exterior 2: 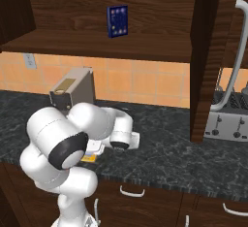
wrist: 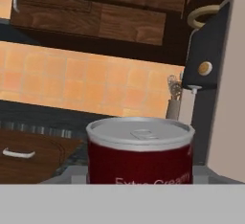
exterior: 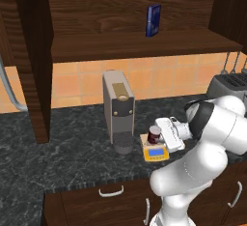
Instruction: Pick the canned food and place it on the digital scale for weighing, and close the cabinet.
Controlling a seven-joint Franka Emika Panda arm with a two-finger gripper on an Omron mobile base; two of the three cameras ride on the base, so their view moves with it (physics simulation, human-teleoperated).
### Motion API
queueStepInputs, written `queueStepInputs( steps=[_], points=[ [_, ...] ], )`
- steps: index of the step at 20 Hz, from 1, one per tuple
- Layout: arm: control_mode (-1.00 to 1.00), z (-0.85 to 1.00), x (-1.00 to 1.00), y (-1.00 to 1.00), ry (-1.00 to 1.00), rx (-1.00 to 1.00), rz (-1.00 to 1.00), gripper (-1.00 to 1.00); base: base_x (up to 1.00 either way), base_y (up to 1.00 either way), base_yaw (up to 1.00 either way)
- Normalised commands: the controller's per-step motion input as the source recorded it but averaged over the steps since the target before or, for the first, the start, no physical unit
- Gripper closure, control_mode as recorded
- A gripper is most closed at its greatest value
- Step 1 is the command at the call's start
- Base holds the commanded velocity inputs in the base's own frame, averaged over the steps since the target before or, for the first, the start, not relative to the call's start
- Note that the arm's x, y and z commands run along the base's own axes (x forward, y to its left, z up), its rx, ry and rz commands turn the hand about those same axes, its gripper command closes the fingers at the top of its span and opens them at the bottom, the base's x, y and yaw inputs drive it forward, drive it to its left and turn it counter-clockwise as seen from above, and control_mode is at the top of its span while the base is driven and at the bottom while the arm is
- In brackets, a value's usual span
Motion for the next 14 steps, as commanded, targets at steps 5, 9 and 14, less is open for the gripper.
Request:
queueStepInputs(
  steps=[5, 9, 14],
  points=[
    [-1.00, -0.02, 0.05, -0.06, 0.02, 0.00, 0.00, 1.00, 0.00, 0.00, 0.00],
    [-1.00, -0.09, 0.03, -0.17, 0.06, 0.00, 0.00, 1.00, 0.00, 0.00, 0.00],
    [-1.00, -0.13, 0.10, -0.07, 0.04, 0.00, 0.00, 1.00, 0.00, 0.00, 0.00]
  ],
)
